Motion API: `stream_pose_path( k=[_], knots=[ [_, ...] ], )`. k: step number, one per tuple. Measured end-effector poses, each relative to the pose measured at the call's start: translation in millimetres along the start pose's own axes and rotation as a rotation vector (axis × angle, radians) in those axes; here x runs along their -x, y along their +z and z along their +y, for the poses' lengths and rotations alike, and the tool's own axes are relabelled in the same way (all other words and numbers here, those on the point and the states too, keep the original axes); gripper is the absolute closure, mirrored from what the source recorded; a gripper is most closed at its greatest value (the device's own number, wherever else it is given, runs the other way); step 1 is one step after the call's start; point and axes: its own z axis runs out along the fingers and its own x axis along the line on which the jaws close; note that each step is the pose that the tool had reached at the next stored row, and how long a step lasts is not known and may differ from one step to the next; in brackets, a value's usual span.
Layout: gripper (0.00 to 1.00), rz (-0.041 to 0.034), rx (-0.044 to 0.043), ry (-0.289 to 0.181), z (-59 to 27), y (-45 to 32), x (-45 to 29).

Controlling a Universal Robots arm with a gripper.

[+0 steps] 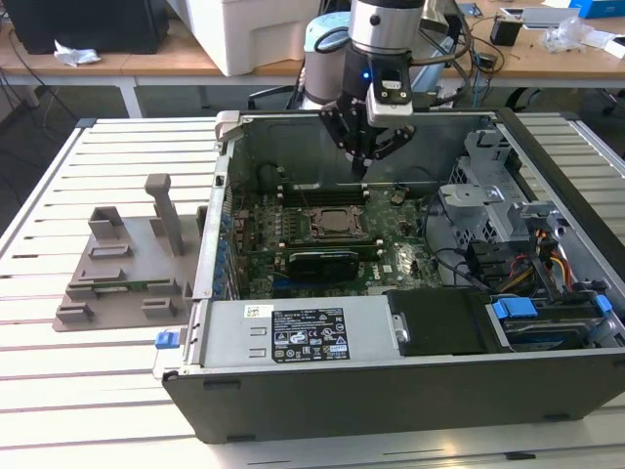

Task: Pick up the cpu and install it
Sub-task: 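Install the first cpu locking lever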

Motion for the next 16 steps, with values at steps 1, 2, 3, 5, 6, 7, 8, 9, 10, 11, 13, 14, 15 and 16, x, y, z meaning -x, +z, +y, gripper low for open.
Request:
stream_pose_path(
  k=[1,2,3,5,6,7,8,9,10,11,13,14,15,16],
  knots=[
    [0.89,0.0128,0.0244,-0.014,0.0,0.0,0.0],
    [0.89,0.0154,0.0295,-0.025,-0.1,0.0,0.0],
    [0.89,0.0154,0.0296,-0.033,0.0,0.0,0.0],
    [0.89,0.015,0.0286,-0.056,-0.1,0.0,0.0],
    [0.89,0.0148,0.0281,-0.068,0.0,0.0,0.0],
    [0.89,0.0146,0.0279,-0.074,0.0,0.0,0.0],
    [0.89,0.0145,0.0276,-0.08,0.0,0.0,0.0],
    [0.89,0.0142,0.027,-0.091,0.0,0.0,0.0],
    [0.89,0.0139,0.0265,-0.103,0.0,0.0,0.0],
    [0.89,0.0138,0.0263,-0.108,0.0,0.0,0.0],
    [0.89,0.0135,0.0256,-0.123,0.0,0.0,0.0],
    [0.89,0.0132,0.0251,-0.135,0.0,0.0,0.0],
    [0.89,0.0128,0.0244,-0.152,0.0,0.0,0.0],
    [0.89,0.0125,0.0238,-0.165,0.0,0.0,0.0]
  ],
)
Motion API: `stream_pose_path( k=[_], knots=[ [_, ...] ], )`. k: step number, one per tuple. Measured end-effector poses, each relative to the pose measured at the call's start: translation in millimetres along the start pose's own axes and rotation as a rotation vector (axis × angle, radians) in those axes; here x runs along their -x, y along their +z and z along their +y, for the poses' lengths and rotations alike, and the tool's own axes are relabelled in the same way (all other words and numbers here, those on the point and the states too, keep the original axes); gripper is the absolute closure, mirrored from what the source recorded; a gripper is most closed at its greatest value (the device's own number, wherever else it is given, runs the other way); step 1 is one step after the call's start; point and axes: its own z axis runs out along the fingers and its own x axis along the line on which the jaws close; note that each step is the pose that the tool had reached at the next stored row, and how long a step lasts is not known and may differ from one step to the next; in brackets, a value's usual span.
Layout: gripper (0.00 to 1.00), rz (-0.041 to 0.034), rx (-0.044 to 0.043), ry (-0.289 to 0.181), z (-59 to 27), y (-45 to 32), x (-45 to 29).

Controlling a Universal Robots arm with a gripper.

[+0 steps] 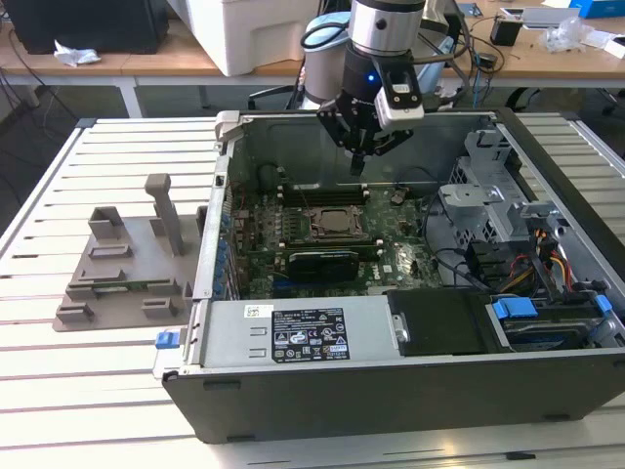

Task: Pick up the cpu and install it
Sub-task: 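Install the first cpu locking lever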

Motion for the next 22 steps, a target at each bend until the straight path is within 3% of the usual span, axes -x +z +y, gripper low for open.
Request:
stream_pose_path(
  k=[22],
  knots=[
    [0.89,-0.001,-0.0092,-0.194,0.0,0.0,0.0]
  ],
)
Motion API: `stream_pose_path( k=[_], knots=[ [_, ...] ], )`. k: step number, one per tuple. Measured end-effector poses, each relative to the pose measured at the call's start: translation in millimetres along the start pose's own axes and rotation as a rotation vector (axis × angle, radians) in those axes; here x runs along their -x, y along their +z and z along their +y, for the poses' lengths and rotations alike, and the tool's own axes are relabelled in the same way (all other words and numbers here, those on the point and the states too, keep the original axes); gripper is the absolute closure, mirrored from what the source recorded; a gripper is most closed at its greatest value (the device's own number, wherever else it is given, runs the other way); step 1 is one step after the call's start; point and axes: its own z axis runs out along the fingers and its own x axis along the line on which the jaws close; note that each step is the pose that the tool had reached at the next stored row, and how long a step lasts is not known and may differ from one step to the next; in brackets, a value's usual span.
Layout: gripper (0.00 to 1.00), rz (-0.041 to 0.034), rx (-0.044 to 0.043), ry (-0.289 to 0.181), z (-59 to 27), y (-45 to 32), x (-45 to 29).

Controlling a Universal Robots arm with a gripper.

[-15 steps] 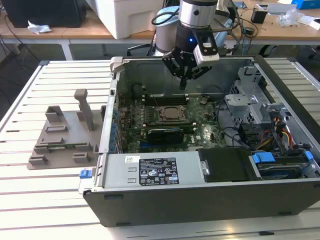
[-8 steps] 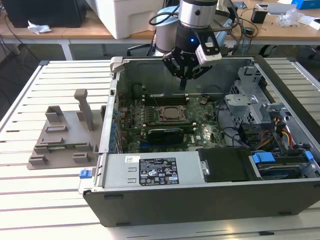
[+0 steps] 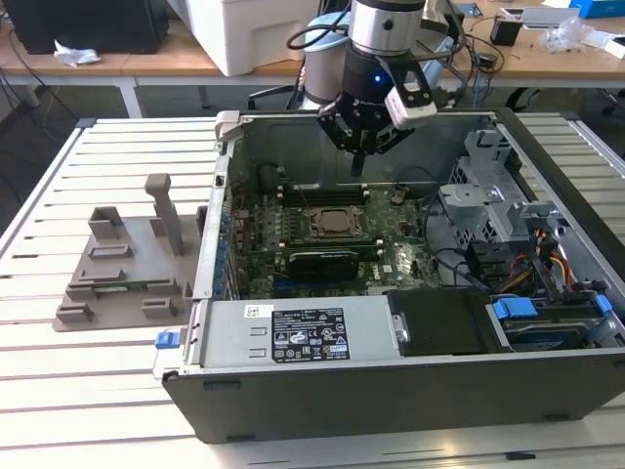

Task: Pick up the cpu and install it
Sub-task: 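Install the first cpu locking lever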

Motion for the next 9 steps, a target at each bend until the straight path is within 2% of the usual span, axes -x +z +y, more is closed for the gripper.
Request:
stream_pose_path(
  k=[9],
  knots=[
    [0.89,-0.0003,-0.0035,-0.077,0.0,0.0,0.0]
  ],
)
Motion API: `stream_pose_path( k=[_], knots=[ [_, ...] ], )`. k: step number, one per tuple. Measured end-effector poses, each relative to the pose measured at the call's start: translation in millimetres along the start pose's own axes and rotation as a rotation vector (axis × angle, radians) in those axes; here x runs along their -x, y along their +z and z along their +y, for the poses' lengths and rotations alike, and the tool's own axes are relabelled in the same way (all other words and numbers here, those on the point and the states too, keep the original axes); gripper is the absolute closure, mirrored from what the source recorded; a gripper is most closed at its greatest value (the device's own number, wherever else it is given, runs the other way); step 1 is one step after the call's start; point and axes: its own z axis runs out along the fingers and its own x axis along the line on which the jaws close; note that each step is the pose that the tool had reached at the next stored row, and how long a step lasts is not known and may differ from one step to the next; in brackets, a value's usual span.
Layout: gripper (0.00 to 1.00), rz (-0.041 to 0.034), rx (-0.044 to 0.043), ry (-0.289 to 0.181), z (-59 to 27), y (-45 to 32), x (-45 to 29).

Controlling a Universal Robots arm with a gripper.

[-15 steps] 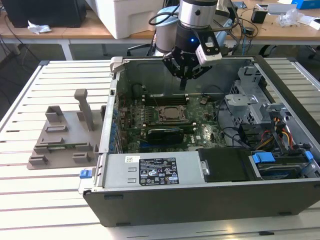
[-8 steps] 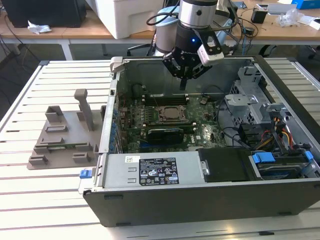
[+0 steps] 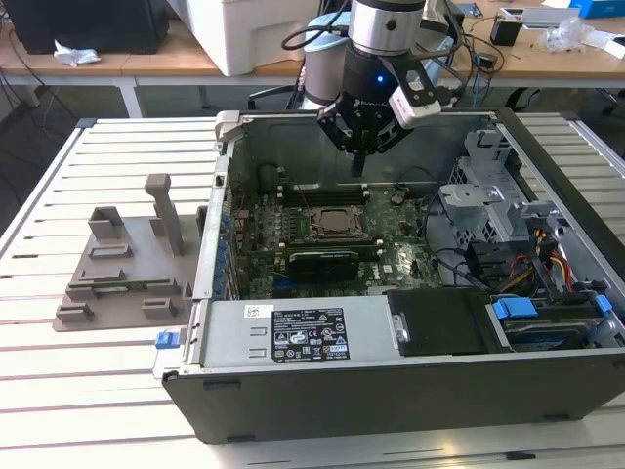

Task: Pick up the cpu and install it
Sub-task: 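Install the first cpu locking lever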

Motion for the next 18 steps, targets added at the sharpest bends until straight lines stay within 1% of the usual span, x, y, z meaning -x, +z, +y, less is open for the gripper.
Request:
stream_pose_path(
  k=[4,8,13,18],
  knots=[
    [0.89,-0.0002,-0.0013,-0.031,0.0,0.0,0.0],
    [0.89,-0.0004,-0.0037,-0.082,0.0,0.0,0.0],
    [0.89,-0.0007,-0.0075,-0.16,0.0,0.0,0.0],
    [0.89,-0.0011,-0.0099,-0.215,0.0,0.0,0.0]
  ],
)
